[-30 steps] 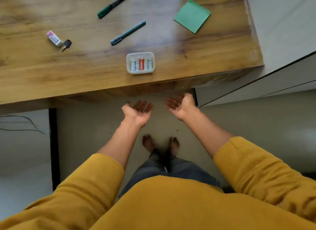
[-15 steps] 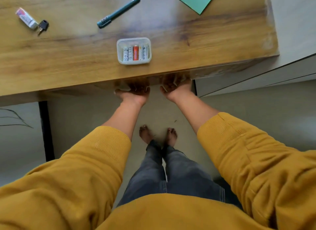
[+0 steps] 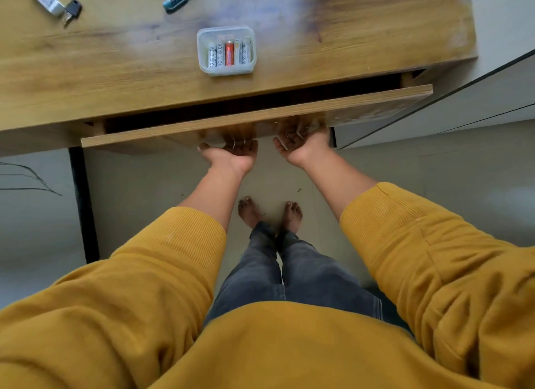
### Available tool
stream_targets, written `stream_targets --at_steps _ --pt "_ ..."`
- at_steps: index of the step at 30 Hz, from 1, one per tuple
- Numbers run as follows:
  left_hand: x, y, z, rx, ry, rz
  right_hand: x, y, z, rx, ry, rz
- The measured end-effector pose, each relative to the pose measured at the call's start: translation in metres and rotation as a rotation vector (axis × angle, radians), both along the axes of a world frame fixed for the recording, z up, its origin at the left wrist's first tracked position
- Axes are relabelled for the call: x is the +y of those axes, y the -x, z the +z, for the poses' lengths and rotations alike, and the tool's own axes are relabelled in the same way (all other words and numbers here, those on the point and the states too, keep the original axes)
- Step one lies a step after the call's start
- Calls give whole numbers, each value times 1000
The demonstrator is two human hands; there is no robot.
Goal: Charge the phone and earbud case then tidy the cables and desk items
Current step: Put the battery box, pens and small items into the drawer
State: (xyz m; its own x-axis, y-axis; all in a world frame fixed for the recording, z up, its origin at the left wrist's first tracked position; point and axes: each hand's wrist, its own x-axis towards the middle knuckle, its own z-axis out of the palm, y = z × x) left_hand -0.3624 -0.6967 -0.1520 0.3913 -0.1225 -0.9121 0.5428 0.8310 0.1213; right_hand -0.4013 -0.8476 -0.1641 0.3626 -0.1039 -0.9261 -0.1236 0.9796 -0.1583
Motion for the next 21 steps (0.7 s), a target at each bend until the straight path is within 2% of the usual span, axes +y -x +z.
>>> stream_targets --at_steps 16,19,21 --pt "23 74 2 11 22 -34 8 71 -7 47 -8 88" --pt "23 86 8 77 -55 -175 5 88 -1 63 2 239" --pt "23 98 19 129 -126 -400 4 101 12 75 94 560"
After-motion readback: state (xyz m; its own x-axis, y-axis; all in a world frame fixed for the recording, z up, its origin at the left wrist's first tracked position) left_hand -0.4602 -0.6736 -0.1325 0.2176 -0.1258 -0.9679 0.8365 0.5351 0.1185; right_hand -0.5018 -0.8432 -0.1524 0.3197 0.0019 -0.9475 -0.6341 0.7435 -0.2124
